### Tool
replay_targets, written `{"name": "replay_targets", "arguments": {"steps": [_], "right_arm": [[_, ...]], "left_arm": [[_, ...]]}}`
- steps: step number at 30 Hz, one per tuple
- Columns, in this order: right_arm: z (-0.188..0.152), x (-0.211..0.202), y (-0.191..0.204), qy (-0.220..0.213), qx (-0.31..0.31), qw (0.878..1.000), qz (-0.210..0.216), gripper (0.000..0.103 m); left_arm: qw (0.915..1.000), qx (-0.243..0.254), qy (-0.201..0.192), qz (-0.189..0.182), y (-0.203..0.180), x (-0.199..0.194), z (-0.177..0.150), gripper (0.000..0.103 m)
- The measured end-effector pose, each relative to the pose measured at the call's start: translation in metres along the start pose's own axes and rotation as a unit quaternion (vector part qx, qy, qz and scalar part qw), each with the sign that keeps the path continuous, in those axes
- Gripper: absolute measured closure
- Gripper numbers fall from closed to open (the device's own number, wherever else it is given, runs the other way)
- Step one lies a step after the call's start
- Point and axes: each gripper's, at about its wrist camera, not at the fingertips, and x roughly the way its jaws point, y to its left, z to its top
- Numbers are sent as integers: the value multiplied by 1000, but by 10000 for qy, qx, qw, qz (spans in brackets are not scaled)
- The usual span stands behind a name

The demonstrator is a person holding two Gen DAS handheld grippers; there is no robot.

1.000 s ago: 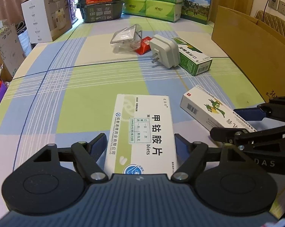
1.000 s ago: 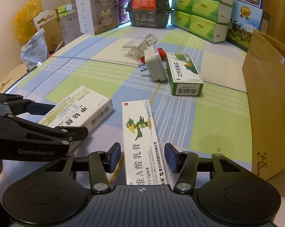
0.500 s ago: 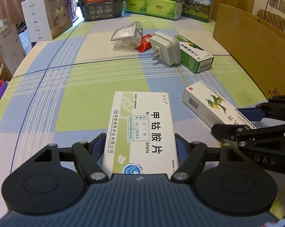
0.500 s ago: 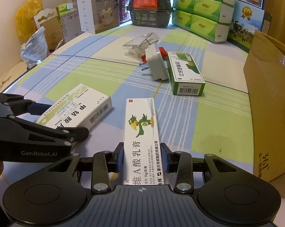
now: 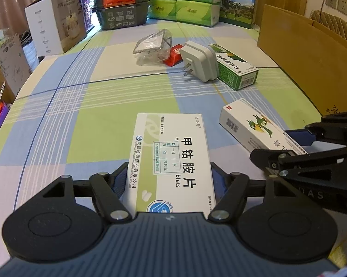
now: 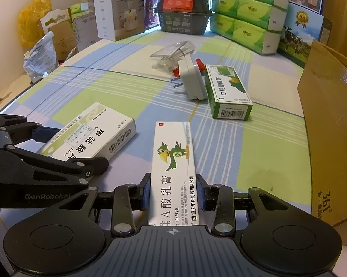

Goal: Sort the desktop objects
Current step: 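Carry the ointment box and tablet box over the cardboard box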

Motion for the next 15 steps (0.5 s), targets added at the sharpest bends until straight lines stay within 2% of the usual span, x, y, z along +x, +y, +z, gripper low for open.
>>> {"name": "replay_targets", "arguments": {"steps": [15], "right_arm": [[0, -54, -13, -373, 448, 9980, -240, 68]], "left_arm": [[9997, 46, -219, -89, -9, -35, 1, 36]]}}
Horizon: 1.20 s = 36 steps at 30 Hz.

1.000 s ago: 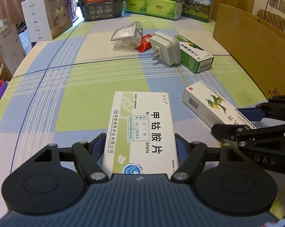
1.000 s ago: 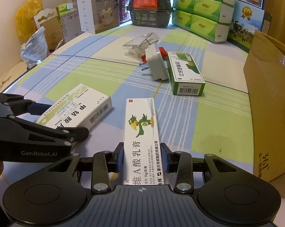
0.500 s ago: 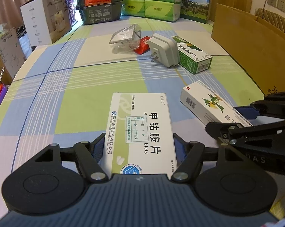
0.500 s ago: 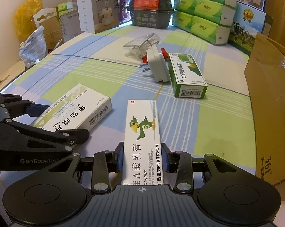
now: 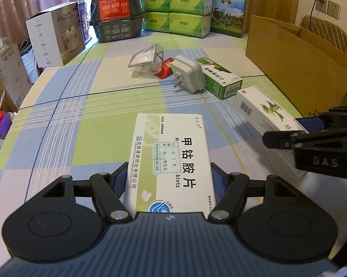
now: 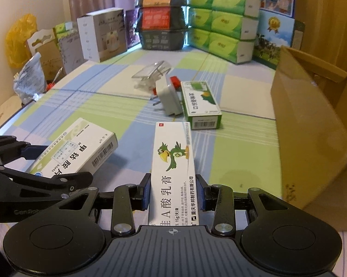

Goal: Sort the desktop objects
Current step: 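Carry the ointment box and tablet box over the cardboard box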

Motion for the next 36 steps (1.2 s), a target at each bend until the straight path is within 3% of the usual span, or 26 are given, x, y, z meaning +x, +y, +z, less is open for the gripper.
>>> {"name": "replay_targets", "arguments": {"steps": [12, 21, 36], "right_arm": [[4, -77, -16, -317, 416, 9985, -177, 68], [3, -121, -41, -569, 667, 9954, -391, 68], [-8, -165, -90, -812, 1110, 9881, -696, 68]], "left_arm": [[9987, -498, -110, -89, -27, -56, 3, 36], [9989, -360, -235, -188, -62, -85, 16, 36], [9980, -141, -344, -515, -110, -93, 35, 36]]}}
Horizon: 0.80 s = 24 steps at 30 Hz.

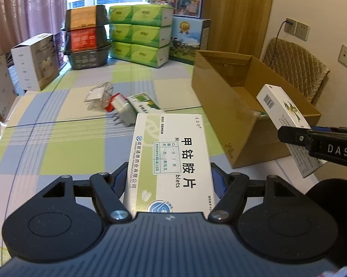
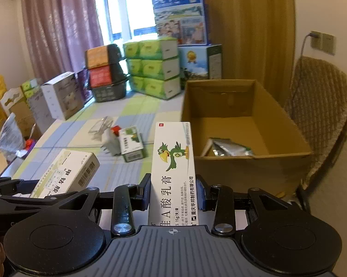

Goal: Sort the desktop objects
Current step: 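Carry the ointment box and tablet box over the cardboard box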

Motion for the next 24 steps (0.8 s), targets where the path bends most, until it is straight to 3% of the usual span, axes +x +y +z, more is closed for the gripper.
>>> {"name": "replay_targets", "arguments": {"steps": [24], "right_arm": [[38, -7, -91, -261, 444, 9966, -643, 68]], "left_arm": [[9961, 431, -228, -730, -88, 36, 71, 36]]}}
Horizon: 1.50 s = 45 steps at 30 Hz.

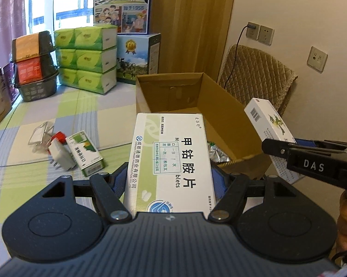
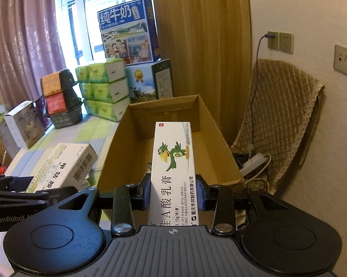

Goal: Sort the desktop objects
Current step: 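Carry the ointment box and tablet box over the cardboard box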

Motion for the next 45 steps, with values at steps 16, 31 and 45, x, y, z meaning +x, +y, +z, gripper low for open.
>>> {"name": "replay_targets", "arguments": {"steps": [16, 31, 45], "right_arm": [[19, 32, -13, 16, -107, 9999, -62, 68], [39, 62, -25, 4, -67, 9999, -125, 68], [36, 82, -36, 113, -17, 9998, -183, 68]], "left_arm": [[9999, -112, 6, -77, -2, 32, 30, 36], [9992, -326, 104, -202, -10, 66, 48, 36], [9982, -410, 198, -381, -15, 92, 52, 36]]}}
